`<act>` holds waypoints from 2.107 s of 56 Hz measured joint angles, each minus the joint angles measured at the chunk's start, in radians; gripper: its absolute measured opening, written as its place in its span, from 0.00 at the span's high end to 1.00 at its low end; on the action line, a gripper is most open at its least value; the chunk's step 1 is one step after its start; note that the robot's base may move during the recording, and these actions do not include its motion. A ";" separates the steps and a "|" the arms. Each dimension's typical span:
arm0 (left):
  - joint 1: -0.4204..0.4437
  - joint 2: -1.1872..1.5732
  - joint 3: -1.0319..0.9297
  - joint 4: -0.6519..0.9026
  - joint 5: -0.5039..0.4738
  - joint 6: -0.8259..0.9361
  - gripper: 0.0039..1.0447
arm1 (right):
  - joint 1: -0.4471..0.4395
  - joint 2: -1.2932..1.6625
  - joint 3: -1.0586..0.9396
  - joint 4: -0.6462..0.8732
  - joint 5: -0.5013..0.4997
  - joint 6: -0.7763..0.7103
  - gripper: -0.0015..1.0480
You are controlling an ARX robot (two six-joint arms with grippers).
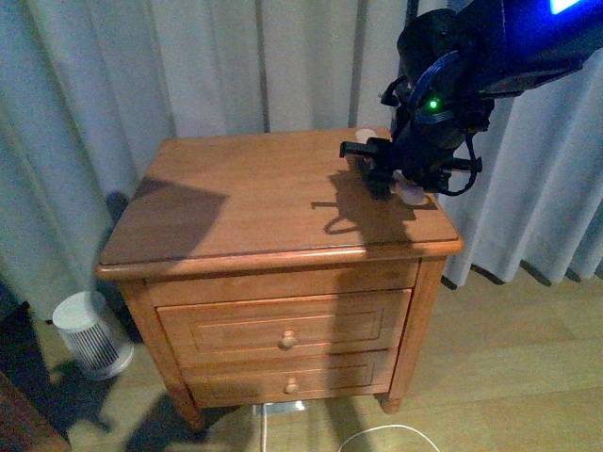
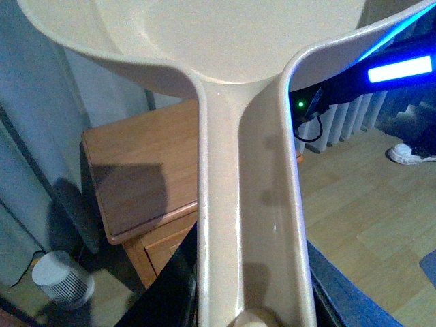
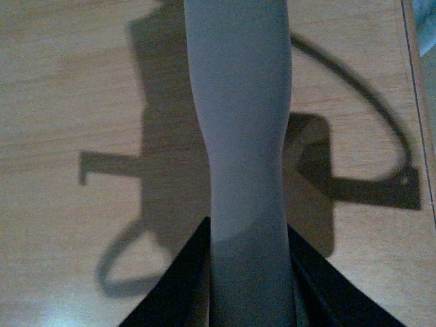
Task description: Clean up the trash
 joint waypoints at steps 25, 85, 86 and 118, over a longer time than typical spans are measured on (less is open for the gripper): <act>0.000 0.000 0.000 0.000 0.000 0.000 0.75 | -0.023 -0.074 -0.163 0.118 -0.003 -0.015 0.80; 0.000 0.000 0.000 0.000 0.000 0.000 0.75 | -0.006 -1.235 -0.997 0.450 0.158 -0.257 0.80; 0.000 0.000 0.000 0.000 0.000 0.000 0.75 | -0.001 -1.271 -1.024 0.462 0.170 -0.268 0.80; 0.000 0.000 0.000 0.000 0.000 0.000 0.75 | 0.229 -1.979 -1.484 0.548 0.517 -0.475 0.80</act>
